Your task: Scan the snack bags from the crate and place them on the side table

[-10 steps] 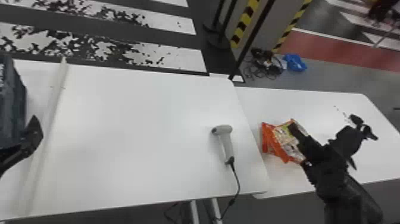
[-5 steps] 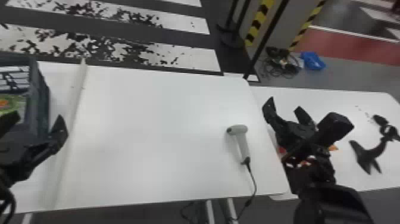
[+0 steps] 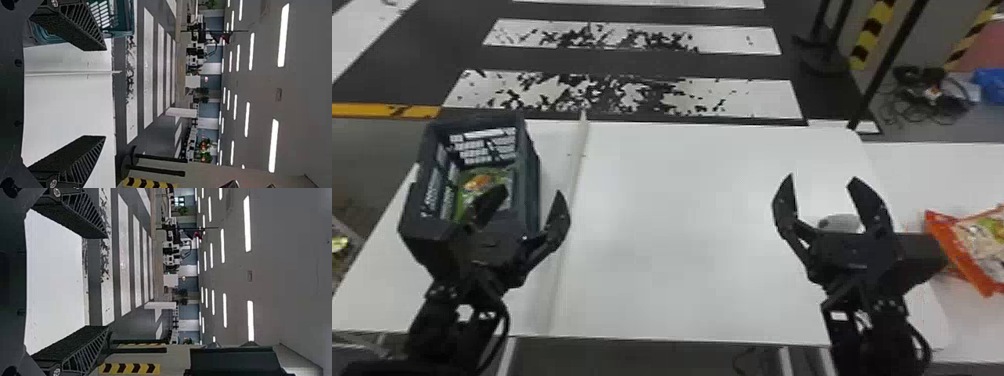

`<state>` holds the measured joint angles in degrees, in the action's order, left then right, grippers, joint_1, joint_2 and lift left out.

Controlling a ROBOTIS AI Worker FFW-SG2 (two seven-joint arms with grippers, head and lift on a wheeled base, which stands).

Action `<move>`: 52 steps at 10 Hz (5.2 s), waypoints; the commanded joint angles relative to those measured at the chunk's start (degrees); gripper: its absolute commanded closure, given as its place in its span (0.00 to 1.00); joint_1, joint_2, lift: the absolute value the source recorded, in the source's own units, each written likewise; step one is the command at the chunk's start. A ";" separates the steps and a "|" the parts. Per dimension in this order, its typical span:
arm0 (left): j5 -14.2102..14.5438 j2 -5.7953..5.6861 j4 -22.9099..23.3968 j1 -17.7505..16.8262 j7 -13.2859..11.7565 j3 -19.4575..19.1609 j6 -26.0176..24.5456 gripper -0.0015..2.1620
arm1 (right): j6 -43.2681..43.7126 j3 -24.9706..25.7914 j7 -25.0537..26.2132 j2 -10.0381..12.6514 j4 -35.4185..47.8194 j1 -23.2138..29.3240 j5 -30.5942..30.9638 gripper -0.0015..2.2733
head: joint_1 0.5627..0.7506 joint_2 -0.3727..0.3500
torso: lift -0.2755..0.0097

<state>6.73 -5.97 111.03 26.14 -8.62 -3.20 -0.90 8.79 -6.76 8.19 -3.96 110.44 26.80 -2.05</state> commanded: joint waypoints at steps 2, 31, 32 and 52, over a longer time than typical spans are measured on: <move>-1.54 0.00 -1.79 -0.03 -0.08 0.56 2.88 0.03 | 4.61 -5.46 2.53 0.44 -4.19 0.62 3.28 0.03 | 0.70 0.61 | 0.79; -37.75 -21.27 -59.27 -52.59 -40.95 12.52 -9.78 0.03 | 9.18 -9.85 3.76 -1.58 -11.74 2.20 3.19 0.03 | 0.70 0.95 | 0.79; -38.45 -20.75 -59.97 -52.68 -41.12 12.96 -8.73 0.03 | 9.18 -9.85 3.76 -1.84 -11.74 2.20 2.93 0.03 | 0.70 0.95 | 0.79; -33.53 -20.13 -59.00 -49.78 -40.25 5.66 -7.85 0.98 | 9.71 -9.85 2.97 -1.93 -14.64 0.53 1.61 0.04 | 0.70 0.95 | 0.79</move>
<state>-27.21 -26.00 51.19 -24.07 -48.95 3.24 -8.77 18.49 -16.61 11.16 -5.94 95.80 27.33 -0.44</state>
